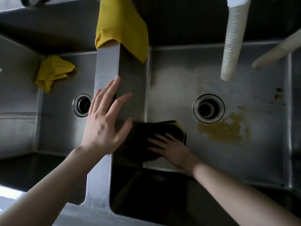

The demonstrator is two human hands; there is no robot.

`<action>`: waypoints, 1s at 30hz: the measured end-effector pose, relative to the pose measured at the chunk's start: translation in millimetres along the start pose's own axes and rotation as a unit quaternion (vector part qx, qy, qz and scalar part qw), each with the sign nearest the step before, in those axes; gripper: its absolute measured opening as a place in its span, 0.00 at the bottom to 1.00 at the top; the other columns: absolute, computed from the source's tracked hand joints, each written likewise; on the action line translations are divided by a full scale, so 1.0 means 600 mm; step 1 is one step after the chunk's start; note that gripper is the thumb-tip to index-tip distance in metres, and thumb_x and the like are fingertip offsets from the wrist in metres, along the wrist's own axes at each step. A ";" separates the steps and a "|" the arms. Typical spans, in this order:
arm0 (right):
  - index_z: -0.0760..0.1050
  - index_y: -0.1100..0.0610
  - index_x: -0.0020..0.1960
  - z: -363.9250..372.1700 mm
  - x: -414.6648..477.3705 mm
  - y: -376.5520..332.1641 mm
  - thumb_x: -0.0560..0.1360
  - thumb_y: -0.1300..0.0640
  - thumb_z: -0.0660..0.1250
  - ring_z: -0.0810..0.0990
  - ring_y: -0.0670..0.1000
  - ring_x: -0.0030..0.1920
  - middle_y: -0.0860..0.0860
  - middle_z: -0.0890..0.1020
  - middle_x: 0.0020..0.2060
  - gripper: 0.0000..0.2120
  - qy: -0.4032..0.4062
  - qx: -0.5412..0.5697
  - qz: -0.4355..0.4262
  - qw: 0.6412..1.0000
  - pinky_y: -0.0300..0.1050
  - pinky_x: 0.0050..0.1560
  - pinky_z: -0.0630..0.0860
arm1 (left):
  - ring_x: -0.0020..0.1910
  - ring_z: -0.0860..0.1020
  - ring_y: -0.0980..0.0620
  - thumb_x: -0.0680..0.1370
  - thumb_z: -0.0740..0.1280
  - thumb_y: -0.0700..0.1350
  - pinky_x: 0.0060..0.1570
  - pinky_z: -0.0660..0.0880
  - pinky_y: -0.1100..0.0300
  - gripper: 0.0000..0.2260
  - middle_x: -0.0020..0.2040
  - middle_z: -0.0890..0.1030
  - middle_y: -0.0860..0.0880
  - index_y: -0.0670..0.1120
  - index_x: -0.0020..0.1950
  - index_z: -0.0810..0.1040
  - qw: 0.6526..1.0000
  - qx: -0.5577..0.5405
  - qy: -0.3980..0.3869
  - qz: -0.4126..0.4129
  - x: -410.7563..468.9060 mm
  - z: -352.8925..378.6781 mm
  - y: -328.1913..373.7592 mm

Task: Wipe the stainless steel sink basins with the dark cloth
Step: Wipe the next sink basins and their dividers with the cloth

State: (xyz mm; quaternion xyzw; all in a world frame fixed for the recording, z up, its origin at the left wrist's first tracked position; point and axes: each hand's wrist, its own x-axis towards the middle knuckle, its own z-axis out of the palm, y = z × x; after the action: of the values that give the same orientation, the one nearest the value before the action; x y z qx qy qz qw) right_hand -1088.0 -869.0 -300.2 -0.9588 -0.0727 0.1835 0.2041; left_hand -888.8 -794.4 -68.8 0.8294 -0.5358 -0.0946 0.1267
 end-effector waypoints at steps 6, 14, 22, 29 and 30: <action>0.56 0.46 0.76 -0.100 0.105 0.114 0.75 0.59 0.64 0.51 0.56 0.77 0.48 0.52 0.78 0.33 0.134 0.067 0.240 0.959 0.58 0.72 0.52 | 0.77 0.56 0.46 0.74 0.62 0.46 0.72 0.56 0.40 0.22 0.76 0.60 0.42 0.43 0.68 0.71 1.000 -0.020 0.000 -0.003 0.001 0.000 -0.003; 0.56 0.48 0.77 -0.149 0.143 0.125 0.81 0.56 0.55 0.44 0.56 0.77 0.47 0.48 0.78 0.25 0.124 0.142 0.292 0.938 0.61 0.73 0.46 | 0.76 0.58 0.45 0.74 0.59 0.43 0.71 0.58 0.38 0.23 0.75 0.62 0.41 0.41 0.70 0.69 0.999 -0.041 0.030 -0.015 0.000 0.002 0.001; 0.74 0.48 0.67 -0.035 0.022 -0.025 0.72 0.54 0.68 0.59 0.59 0.75 0.48 0.63 0.75 0.22 0.000 0.107 0.068 0.992 0.69 0.68 0.60 | 0.76 0.58 0.47 0.74 0.59 0.45 0.69 0.61 0.37 0.23 0.75 0.63 0.43 0.42 0.70 0.70 0.999 -0.037 0.030 -0.024 0.000 0.000 0.004; 0.59 0.44 0.75 -0.013 -0.084 -0.006 0.81 0.53 0.58 0.39 0.52 0.77 0.44 0.45 0.78 0.24 -0.144 0.055 -0.030 0.988 0.61 0.74 0.41 | 0.76 0.57 0.47 0.74 0.59 0.49 0.72 0.59 0.44 0.24 0.76 0.61 0.43 0.43 0.69 0.70 1.000 0.000 0.010 -0.026 0.000 -0.004 0.007; 0.59 0.44 0.75 -0.019 -0.098 0.006 0.81 0.51 0.58 0.39 0.51 0.77 0.43 0.45 0.78 0.24 -0.147 0.061 -0.024 0.987 0.60 0.73 0.41 | 0.76 0.57 0.47 0.74 0.60 0.50 0.73 0.58 0.45 0.24 0.76 0.61 0.43 0.43 0.69 0.70 1.000 0.003 0.009 -0.026 0.000 -0.004 0.006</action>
State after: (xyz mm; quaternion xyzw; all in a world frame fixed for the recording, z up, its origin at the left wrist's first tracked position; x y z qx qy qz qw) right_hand -1137.3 -888.9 -272.9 -0.9053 -0.1131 0.3214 0.2538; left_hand -891.3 -795.7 -65.3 0.8440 -0.5134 -0.0893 0.1267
